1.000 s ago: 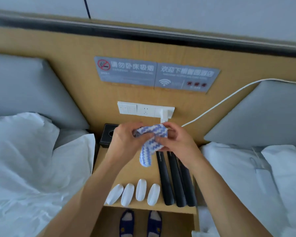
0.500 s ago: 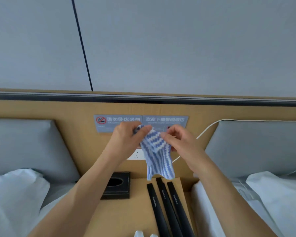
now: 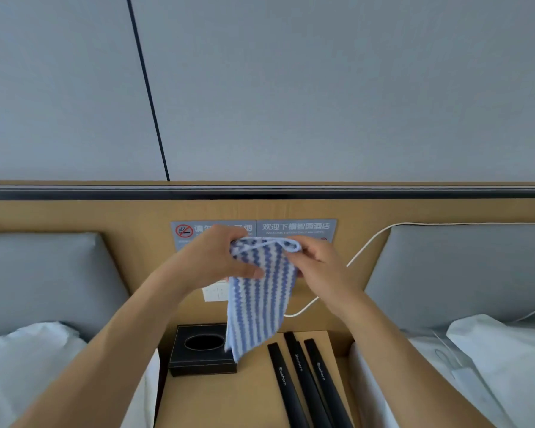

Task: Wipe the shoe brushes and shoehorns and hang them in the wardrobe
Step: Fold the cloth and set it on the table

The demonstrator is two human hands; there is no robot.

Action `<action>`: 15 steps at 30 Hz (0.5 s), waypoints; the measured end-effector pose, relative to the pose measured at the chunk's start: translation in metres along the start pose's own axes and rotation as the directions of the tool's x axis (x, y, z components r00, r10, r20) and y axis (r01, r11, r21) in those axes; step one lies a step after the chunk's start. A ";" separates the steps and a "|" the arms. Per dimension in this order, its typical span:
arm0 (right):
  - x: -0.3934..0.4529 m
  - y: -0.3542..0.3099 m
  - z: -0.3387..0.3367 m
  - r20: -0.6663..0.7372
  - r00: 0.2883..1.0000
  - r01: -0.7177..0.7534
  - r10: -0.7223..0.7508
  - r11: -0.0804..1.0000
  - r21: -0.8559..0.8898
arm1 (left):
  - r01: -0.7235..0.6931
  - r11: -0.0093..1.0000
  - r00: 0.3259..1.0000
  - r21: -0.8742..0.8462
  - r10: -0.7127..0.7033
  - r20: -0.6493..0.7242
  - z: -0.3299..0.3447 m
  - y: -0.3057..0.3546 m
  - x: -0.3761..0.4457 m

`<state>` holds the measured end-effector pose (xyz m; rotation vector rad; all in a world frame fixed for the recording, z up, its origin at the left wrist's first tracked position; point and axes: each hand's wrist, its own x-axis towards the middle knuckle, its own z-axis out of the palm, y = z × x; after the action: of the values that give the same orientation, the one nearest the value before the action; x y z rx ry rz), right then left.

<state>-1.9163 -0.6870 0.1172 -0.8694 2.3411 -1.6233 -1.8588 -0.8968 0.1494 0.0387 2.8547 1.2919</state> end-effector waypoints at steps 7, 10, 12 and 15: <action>0.005 -0.007 -0.001 -0.006 0.993 0.116 -0.117 0.989 -0.093 | -0.096 0.995 0.995 0.004 0.097 -0.033 0.013 0.015 -0.002; 0.005 -0.004 -0.005 0.033 0.996 0.090 -0.088 0.992 -0.084 | -0.166 0.986 0.985 0.025 0.167 -0.051 0.020 0.022 0.002; 0.003 -0.001 -0.012 0.054 0.996 0.069 -0.066 0.996 -0.053 | -0.190 0.982 0.982 -0.008 0.190 -0.012 0.024 0.026 0.003; -0.002 0.005 -0.021 0.093 0.995 0.034 -0.040 0.997 0.064 | -0.227 0.973 0.974 -0.047 0.228 0.016 0.029 0.030 0.004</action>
<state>-1.9261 -0.6679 0.1210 -0.9603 2.2119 -1.6235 -1.8621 -0.8549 0.1527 0.3875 2.8695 1.3812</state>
